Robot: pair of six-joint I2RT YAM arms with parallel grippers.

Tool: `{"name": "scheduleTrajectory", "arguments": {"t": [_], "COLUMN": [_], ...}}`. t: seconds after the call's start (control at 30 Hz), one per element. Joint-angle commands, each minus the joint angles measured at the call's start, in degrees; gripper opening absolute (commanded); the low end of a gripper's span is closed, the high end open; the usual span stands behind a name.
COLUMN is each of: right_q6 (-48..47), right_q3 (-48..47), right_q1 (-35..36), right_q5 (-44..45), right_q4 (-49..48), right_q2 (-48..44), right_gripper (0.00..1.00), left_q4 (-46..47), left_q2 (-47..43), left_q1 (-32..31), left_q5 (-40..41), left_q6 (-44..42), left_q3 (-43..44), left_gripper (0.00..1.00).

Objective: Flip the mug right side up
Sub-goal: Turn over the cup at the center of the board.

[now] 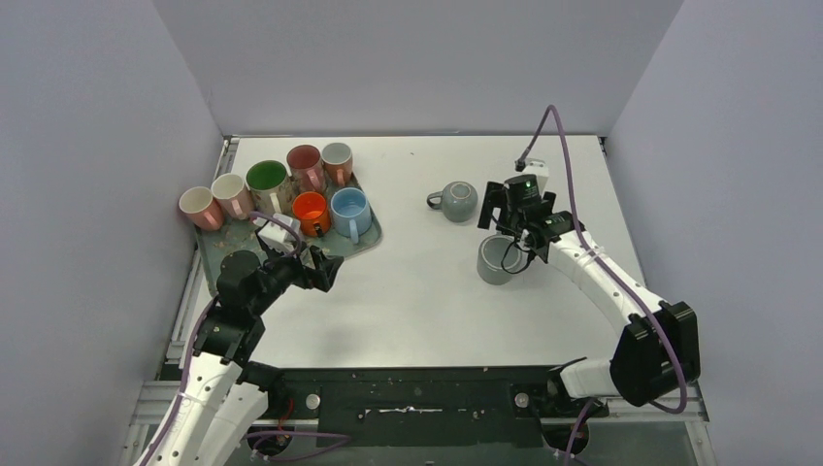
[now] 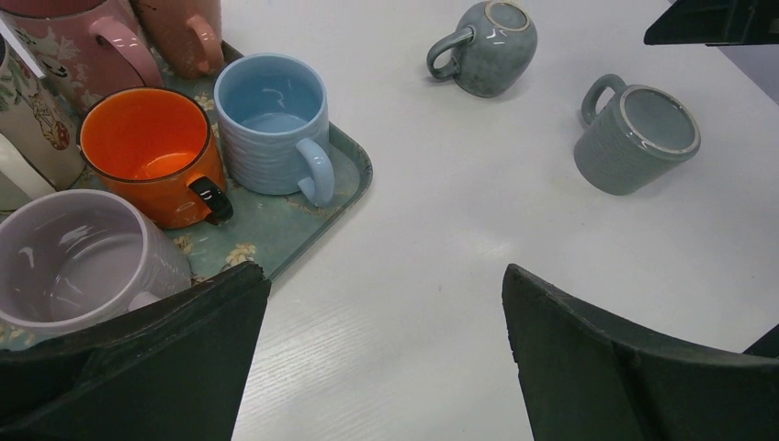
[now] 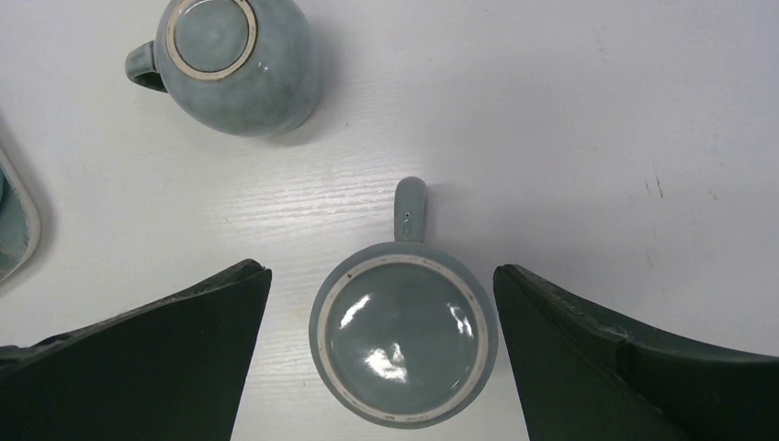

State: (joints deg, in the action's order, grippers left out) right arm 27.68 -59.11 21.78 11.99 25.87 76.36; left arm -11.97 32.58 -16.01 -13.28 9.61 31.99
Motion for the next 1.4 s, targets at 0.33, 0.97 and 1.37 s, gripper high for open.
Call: {"name": "scheduleTrajectory", "arguments": {"t": [0.33, 0.97, 1.37], "right_q6": [-12.4, -13.9, -14.7], "right_q3": [-8.1, -7.9, -9.4], "right_q1": [-7.1, -1.0, 7.1], "right_q5": [-11.1, -26.5, -23.6], "right_q4": [2.8, 3.0, 8.2], "right_q2": [11.5, 16.2, 13.5], "right_gripper": [0.83, 0.74, 0.7], "left_q4": [0.9, 0.9, 0.9], "left_q2": [-0.2, -1.2, -0.9], "left_q1": [0.3, 0.0, 0.0], "left_q5": [-0.2, -0.4, -0.4], "left_q6": [-0.7, -0.7, -0.7], "left_q3": [2.6, 2.4, 2.4], "left_gripper": [0.97, 0.97, 0.97]}}
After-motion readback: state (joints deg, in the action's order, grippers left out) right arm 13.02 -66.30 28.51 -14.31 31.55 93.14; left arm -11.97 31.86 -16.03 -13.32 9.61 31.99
